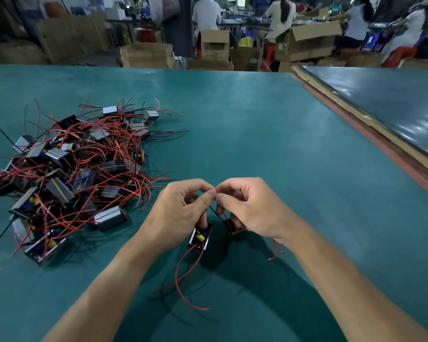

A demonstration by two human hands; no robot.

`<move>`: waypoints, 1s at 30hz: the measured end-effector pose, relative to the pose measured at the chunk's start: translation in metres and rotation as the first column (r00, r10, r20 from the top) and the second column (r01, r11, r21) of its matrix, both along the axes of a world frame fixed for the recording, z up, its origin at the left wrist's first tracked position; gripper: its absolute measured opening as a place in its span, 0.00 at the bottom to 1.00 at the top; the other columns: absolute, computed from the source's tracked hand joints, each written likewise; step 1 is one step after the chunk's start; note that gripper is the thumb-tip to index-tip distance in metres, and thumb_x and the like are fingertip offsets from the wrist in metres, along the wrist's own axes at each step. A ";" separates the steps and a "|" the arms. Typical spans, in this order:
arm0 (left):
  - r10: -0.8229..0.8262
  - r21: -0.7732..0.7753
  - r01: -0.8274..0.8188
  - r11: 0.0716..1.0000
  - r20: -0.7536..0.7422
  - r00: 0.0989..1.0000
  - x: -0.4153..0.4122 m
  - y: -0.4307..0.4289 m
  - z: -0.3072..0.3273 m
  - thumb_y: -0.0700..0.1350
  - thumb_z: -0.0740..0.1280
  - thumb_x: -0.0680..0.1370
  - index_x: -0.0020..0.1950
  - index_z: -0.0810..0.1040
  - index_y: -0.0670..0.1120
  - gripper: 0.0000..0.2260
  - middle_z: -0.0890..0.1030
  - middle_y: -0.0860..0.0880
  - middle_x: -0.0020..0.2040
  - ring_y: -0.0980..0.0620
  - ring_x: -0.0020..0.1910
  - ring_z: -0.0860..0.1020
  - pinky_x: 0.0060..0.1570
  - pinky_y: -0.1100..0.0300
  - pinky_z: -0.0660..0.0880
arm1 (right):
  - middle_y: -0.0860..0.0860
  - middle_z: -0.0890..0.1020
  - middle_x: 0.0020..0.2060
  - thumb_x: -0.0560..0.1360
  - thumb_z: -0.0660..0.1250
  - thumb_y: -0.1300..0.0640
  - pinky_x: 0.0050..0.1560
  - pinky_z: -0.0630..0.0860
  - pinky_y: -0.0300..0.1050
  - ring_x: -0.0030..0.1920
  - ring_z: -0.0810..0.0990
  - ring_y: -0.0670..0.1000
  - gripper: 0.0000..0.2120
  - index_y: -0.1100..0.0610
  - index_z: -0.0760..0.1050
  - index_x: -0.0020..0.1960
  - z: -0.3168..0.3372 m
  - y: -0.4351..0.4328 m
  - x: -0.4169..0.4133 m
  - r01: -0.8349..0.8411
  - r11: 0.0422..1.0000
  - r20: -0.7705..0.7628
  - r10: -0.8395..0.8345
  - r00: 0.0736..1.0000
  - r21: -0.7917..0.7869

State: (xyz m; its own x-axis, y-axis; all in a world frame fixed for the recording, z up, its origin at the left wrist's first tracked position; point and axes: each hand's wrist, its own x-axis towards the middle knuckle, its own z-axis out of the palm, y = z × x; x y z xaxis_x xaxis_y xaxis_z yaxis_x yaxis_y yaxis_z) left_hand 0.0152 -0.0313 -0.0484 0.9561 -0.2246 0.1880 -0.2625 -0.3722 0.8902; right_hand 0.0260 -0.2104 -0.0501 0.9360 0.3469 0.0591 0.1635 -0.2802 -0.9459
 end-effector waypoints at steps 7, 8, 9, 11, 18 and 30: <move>-0.031 -0.043 0.031 0.999 -0.007 0.999 0.001 -0.002 -0.003 0.44 0.64 0.81 0.43 0.80 0.47 0.09 0.78 0.47 0.25 0.53 0.22 0.65 0.24 0.61 0.61 | 0.55 0.80 0.32 0.80 0.64 0.58 0.24 0.66 0.38 0.27 0.72 0.50 0.08 0.53 0.82 0.52 0.001 0.001 0.000 -0.031 0.999 -0.011 0.031 0.999 0.034; -0.040 -0.046 0.039 0.998 -0.006 0.999 0.001 -0.002 -0.003 0.44 0.64 0.81 0.43 0.80 0.48 0.09 0.78 0.47 0.25 0.52 0.23 0.65 0.24 0.59 0.60 | 0.53 0.79 0.32 0.80 0.64 0.59 0.24 0.66 0.39 0.28 0.72 0.50 0.08 0.53 0.81 0.53 0.001 0.001 -0.001 -0.046 0.996 -0.036 0.049 0.998 0.072; -0.049 -0.047 0.049 0.998 -0.003 0.999 0.001 -0.002 -0.003 0.43 0.64 0.81 0.43 0.80 0.49 0.09 0.78 0.47 0.25 0.50 0.23 0.65 0.25 0.58 0.60 | 0.49 0.80 0.33 0.80 0.63 0.61 0.24 0.66 0.39 0.29 0.73 0.49 0.09 0.54 0.81 0.54 0.002 0.001 -0.001 -0.070 0.991 -0.063 0.077 0.995 0.115; -0.065 -0.051 0.065 0.997 0.006 0.998 0.001 -0.002 -0.002 0.42 0.64 0.81 0.42 0.80 0.49 0.09 0.78 0.47 0.25 0.51 0.23 0.65 0.25 0.58 0.60 | 0.44 0.80 0.34 0.80 0.62 0.63 0.24 0.66 0.37 0.30 0.74 0.46 0.10 0.55 0.80 0.56 0.003 0.000 -0.002 -0.113 0.979 -0.104 0.132 0.986 0.169; -0.050 -0.043 0.051 0.998 0.017 0.999 0.002 0.001 -0.003 0.43 0.64 0.82 0.43 0.80 0.49 0.09 0.77 0.48 0.25 0.48 0.24 0.66 0.25 0.55 0.61 | 0.47 0.81 0.34 0.77 0.70 0.61 0.22 0.66 0.36 0.28 0.74 0.46 0.02 0.56 0.82 0.48 0.004 -0.001 0.001 0.018 0.987 -0.122 0.002 0.993 0.157; 0.018 0.019 -0.017 1.000 -0.004 1.000 0.004 0.002 -0.004 0.45 0.65 0.81 0.43 0.82 0.49 0.09 0.78 0.48 0.25 0.48 0.25 0.68 0.26 0.50 0.66 | 0.37 0.77 0.22 0.74 0.74 0.57 0.25 0.64 0.33 0.22 0.66 0.43 0.05 0.49 0.84 0.39 0.002 0.002 -0.002 0.174 0.984 0.257 -0.160 0.953 -0.033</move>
